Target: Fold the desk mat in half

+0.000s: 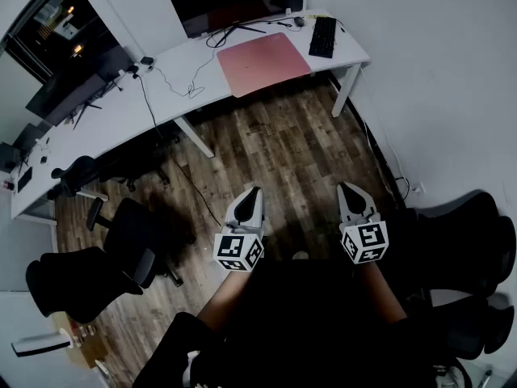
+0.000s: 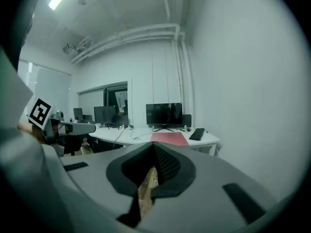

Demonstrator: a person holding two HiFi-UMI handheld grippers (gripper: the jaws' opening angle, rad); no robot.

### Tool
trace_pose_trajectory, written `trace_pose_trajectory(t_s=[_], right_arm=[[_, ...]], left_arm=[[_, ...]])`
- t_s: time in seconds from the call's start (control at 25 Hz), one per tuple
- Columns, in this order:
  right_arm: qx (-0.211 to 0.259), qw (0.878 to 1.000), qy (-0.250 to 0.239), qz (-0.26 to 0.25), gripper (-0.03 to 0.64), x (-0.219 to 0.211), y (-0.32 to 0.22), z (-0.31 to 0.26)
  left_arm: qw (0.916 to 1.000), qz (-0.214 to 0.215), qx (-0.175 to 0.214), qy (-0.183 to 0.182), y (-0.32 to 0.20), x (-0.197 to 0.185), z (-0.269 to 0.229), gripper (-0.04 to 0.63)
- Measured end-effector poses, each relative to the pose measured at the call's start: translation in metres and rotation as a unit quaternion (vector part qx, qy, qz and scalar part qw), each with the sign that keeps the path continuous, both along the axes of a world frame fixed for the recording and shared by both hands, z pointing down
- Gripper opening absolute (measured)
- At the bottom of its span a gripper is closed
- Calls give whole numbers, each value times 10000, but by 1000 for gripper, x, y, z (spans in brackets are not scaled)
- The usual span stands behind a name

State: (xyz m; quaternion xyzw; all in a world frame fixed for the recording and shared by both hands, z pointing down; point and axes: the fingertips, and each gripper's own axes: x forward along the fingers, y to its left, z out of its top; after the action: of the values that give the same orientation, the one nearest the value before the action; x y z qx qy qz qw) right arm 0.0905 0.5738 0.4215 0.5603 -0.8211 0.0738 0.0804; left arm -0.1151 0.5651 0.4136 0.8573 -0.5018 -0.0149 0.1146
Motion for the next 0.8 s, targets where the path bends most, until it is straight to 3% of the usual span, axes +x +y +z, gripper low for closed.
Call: trace_pose_trajectory(t_s=[0.16, 0.36, 0.8], right_arm=[[18, 10000, -60, 42, -2, 8, 2, 0], [112, 9997, 208, 93, 0, 24, 11, 3], [-218, 9994, -213, 183, -1, 44, 18, 33]], left_arm=[[10000, -12, -7, 66, 0, 8, -4, 26], [10000, -12, -1, -53, 7, 20, 1, 26], [9997, 80, -165, -129, -2, 34, 14, 26]])
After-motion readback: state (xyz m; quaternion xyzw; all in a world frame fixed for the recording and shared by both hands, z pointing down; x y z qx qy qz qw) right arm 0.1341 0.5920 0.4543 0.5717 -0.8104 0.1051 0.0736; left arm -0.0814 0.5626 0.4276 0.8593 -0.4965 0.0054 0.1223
